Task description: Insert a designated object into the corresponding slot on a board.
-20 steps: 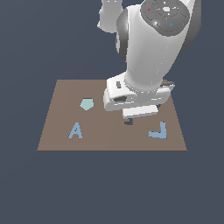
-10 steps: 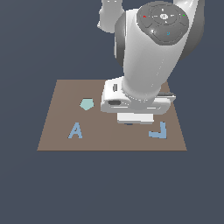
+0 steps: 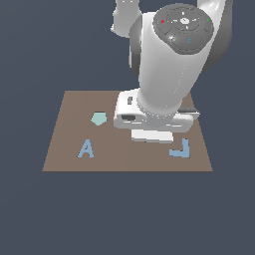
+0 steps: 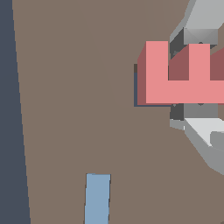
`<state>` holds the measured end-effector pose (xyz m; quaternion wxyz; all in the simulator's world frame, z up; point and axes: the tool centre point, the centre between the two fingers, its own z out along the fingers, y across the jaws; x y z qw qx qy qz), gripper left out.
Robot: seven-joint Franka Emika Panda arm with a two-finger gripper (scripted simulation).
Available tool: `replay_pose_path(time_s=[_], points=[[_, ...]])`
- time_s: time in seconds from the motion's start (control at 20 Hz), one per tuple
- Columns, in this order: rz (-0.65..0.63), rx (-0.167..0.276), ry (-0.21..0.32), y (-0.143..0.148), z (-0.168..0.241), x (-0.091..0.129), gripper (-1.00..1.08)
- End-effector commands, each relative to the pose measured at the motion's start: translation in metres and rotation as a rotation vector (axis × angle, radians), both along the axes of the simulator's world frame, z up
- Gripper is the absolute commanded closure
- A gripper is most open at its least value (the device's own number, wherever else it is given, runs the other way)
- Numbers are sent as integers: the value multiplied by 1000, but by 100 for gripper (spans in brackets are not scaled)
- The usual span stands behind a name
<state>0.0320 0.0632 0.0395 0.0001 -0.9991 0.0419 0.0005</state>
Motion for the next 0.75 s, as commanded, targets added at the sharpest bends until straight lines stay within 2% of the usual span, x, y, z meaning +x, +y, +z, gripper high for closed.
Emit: replay_pose_path(time_s=[0.0, 0.2, 0.25, 0.7], points=[[-1, 0, 0, 0, -3, 0, 108], [-1, 0, 0, 0, -9, 0, 108], [-1, 0, 0, 0, -9, 0, -92], [-1, 0, 0, 0, -9, 0, -92]])
